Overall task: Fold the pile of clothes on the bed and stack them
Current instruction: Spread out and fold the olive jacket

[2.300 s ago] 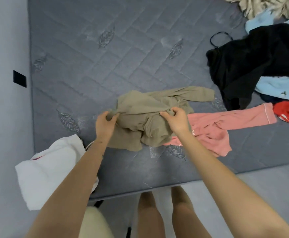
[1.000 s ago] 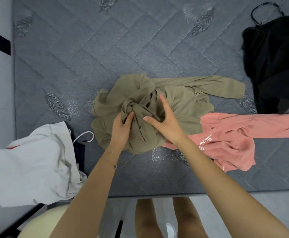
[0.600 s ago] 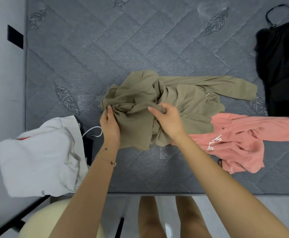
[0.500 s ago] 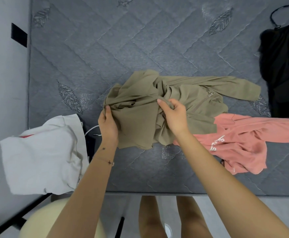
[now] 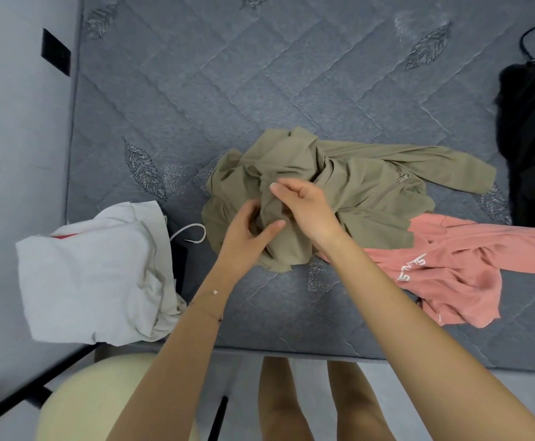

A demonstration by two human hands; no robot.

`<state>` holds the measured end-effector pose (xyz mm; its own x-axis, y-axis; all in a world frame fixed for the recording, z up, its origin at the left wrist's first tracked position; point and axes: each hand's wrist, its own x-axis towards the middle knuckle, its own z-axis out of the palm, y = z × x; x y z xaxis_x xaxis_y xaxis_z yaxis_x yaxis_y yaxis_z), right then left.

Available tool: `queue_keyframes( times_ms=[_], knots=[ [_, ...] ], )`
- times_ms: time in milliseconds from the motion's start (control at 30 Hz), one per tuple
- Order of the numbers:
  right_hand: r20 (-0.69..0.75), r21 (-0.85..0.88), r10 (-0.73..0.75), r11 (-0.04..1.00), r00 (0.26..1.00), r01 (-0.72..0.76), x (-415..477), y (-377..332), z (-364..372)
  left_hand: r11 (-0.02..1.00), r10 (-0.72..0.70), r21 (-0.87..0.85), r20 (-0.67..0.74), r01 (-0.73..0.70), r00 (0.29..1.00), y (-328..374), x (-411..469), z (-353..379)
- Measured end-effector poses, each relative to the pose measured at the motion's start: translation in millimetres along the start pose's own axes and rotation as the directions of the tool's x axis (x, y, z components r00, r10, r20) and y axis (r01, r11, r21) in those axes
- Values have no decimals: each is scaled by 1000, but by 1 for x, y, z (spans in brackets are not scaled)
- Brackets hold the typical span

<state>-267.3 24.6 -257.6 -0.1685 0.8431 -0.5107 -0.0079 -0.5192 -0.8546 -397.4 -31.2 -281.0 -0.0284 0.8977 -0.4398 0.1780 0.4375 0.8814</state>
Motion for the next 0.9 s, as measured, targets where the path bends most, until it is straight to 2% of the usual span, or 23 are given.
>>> queue_keyframes(
  times_ms=[33,100,200,300,400,533,567,700,767,833,867,900],
  knots=[
    [38,7,8,1000,999,-8,0,-3,2,1000,-24,-10,-12,24,1000,1,1,-1],
    [15,42,7,999,1000,-7,1,-7,1,997,-48,-72,-174,36,983,2,4,-9],
    [-149,-29,-8,1000,989,4,5,-2,-13,942,-152,-335,-426,0,892,7,7,-29],
    [-150,-109,57,991,987,-74,4,11,-20,865,-295,-502,-528,-13,796,7,11,-47],
    [-87,-236,77,967,993,-96,0,28,-22,820,-335,-571,-536,-41,775,11,12,-54],
    [36,-533,-37,845,999,51,-3,42,-18,778,-362,-628,-470,-16,805,19,11,-53],
    [48,-540,-40,840,998,59,-3,41,-16,758,-374,-652,-429,5,822,17,11,-54],
    [0,-315,-43,948,999,40,5,34,-4,717,-385,-689,-268,103,883,11,5,-54],
    [58,-463,-49,884,997,70,12,31,0,733,-380,-671,-269,111,885,8,0,-54],
    [147,-699,-48,702,988,138,17,30,4,735,-385,-670,-287,103,877,3,-3,-58],
    [166,-734,-49,661,985,156,18,30,6,732,-392,-675,-302,95,869,1,-5,-60],
    [165,-706,-40,693,986,146,18,28,7,722,-402,-686,-317,84,859,0,-6,-64]
  ],
)
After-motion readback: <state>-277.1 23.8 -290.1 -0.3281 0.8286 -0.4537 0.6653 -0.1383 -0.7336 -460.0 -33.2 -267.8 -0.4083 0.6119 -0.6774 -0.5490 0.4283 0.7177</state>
